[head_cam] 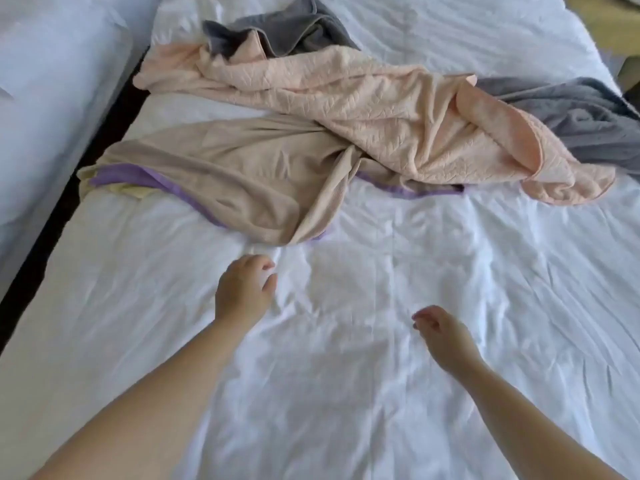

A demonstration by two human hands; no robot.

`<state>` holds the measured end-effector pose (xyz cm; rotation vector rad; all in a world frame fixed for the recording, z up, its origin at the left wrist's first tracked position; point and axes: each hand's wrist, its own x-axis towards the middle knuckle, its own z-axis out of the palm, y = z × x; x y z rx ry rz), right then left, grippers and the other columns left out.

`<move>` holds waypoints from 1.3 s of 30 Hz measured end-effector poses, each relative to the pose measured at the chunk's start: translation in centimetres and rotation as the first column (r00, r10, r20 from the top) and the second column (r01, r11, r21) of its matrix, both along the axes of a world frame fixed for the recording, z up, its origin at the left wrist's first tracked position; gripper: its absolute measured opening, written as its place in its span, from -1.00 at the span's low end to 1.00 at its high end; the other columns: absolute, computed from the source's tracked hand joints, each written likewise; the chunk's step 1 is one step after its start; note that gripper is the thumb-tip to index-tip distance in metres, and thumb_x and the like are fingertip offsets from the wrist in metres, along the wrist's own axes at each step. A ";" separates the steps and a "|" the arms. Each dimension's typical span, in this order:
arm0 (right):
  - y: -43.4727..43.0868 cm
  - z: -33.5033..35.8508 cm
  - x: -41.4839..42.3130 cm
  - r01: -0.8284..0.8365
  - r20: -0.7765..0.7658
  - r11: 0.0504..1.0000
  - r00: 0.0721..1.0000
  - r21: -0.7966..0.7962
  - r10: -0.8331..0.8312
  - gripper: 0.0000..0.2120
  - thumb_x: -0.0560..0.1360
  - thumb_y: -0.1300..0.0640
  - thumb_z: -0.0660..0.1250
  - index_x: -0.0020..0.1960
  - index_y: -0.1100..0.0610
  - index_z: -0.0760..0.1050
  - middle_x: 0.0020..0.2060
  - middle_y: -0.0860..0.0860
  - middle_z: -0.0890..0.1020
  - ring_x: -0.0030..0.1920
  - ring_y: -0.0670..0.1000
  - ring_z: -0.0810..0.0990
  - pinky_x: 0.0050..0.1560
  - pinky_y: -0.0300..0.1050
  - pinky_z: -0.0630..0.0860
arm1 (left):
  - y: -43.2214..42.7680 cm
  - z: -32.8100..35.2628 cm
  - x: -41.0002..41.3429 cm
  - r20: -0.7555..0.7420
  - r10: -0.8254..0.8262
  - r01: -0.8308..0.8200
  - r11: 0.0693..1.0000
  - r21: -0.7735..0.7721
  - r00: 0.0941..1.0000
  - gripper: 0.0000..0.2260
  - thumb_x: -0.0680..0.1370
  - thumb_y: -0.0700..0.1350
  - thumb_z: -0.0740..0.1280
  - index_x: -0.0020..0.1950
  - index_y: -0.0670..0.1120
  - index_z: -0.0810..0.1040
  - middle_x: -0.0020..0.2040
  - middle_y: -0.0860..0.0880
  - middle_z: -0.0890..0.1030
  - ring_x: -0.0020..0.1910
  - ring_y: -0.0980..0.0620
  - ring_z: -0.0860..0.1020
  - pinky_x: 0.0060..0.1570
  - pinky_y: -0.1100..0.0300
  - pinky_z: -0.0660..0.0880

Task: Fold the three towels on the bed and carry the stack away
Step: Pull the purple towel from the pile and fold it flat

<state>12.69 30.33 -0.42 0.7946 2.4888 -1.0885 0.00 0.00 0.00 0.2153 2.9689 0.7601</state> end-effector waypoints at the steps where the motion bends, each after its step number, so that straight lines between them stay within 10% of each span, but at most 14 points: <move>1: 0.0 -1.1 -1.9 0.042 -0.044 0.999 0.998 -0.024 -0.043 -0.92 0.52 0.20 0.28 -0.06 0.09 0.55 -0.14 0.05 0.67 -0.08 0.08 0.62 -0.01 -0.05 0.50 | 1.0 -0.9 -1.8 -0.072 -0.032 0.031 0.999 -0.021 0.997 -0.82 0.43 -0.17 0.44 0.00 -0.16 0.61 -0.03 -0.15 0.60 -0.05 -0.23 0.55 -0.07 0.00 0.45; 8: -2.5 -5.1 -10.8 0.024 -0.187 0.995 0.981 -0.093 -0.041 -0.91 0.50 0.19 0.29 -0.05 0.03 0.53 -0.15 0.01 0.66 -0.10 0.01 0.61 -0.08 -0.15 0.49 | 4.4 -5.4 -9.8 -0.108 -0.054 0.019 0.953 -0.303 0.993 -0.79 0.50 0.06 0.33 0.06 -0.02 0.57 0.17 -0.01 0.54 0.16 -0.12 0.43 0.12 0.04 0.24; 13: -4.1 -3.5 -14.3 -0.093 -0.344 0.995 0.936 -0.030 0.077 -0.69 0.49 0.16 0.33 0.20 0.04 0.37 -0.05 -0.05 0.57 -0.14 -0.08 0.55 -0.17 -0.16 0.42 | 5.6 -3.2 -12.1 -0.018 0.067 -0.061 0.968 0.245 0.998 -0.82 0.62 0.00 0.18 -0.03 -0.10 0.44 -0.18 -0.10 0.57 -0.15 -0.18 0.50 -0.20 0.04 0.37; 20: -6.2 4.0 -19.1 -0.245 -0.498 0.968 0.833 0.055 0.240 -0.31 0.37 0.00 0.50 0.40 0.00 0.26 0.26 -0.08 0.42 0.24 0.00 0.38 0.23 -0.09 0.33 | 5.4 7.7 -13.5 -0.044 -0.021 0.042 0.839 0.542 0.999 -0.85 0.59 -0.14 0.27 -0.18 -0.09 0.46 -0.34 0.14 0.44 -0.32 0.25 0.42 -0.26 0.40 0.29; 28: -7.8 19.2 -20.2 -0.237 -0.740 0.967 0.635 0.089 0.223 -0.81 0.50 0.18 0.35 0.11 0.11 0.53 0.00 -0.01 0.57 0.01 -0.06 0.51 0.09 -0.23 0.42 | 7.1 24.5 -12.3 -0.006 -0.122 0.082 0.631 0.771 0.993 -0.89 0.59 -0.10 0.29 -0.11 -0.06 0.56 -0.31 0.23 0.54 -0.28 0.34 0.44 -0.12 0.38 0.37; 36: -3.3 35.1 -15.5 -0.281 -0.782 0.958 0.609 -0.055 0.134 -0.74 0.51 0.27 0.32 -0.24 -0.05 0.51 -0.39 -0.22 0.60 -0.32 -0.29 0.52 -0.22 -0.50 0.36 | 7.3 39.9 -8.9 -0.137 -0.316 0.316 0.630 0.710 0.939 -0.77 0.43 0.15 0.43 -0.10 0.04 0.51 -0.42 0.20 0.42 -0.44 0.27 0.35 -0.42 0.46 0.28; 39: -1.9 39.8 -13.3 -0.253 -0.829 0.960 0.557 -0.117 0.046 -0.81 0.52 0.23 0.31 -0.22 0.01 0.54 -0.34 -0.17 0.59 -0.26 -0.18 0.52 -0.14 -0.38 0.39 | 7.1 42.8 -6.8 -0.214 -0.457 0.504 0.767 0.397 0.864 -0.56 0.20 0.29 0.52 -0.04 0.19 0.47 -0.19 0.16 0.48 -0.27 0.27 0.43 -0.23 0.45 0.35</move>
